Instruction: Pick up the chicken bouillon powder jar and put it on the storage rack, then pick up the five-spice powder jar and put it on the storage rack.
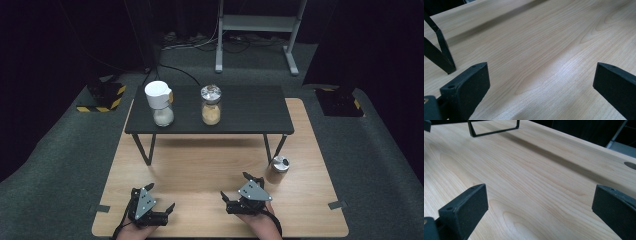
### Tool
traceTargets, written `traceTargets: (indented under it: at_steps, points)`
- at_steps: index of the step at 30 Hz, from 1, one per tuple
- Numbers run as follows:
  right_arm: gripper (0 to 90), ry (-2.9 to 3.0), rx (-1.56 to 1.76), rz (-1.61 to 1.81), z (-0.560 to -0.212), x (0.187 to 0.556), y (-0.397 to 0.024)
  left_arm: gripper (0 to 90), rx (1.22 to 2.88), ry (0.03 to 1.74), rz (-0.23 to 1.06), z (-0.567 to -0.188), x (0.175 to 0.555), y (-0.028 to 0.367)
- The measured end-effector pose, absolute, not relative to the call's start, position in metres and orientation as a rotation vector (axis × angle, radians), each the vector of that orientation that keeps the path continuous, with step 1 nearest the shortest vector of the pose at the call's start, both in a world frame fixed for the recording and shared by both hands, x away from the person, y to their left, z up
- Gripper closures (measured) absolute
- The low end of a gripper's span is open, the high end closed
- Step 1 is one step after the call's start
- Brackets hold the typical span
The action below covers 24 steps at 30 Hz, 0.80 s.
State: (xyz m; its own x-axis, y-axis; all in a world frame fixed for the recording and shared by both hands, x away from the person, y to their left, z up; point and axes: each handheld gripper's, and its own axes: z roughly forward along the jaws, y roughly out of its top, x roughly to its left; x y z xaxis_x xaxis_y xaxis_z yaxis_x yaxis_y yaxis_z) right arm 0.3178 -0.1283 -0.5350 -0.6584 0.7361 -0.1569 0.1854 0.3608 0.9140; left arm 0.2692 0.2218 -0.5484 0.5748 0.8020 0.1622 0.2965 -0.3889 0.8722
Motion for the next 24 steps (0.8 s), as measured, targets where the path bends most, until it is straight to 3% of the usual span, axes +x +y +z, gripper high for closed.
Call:
traceTargets:
  at_steps: [24]
  points:
    - [0.0,2.046,0.767,1.256,-0.542,0.31,-0.135,1.1,1.954,0.877,0.754,-0.549,0.269,0.221]
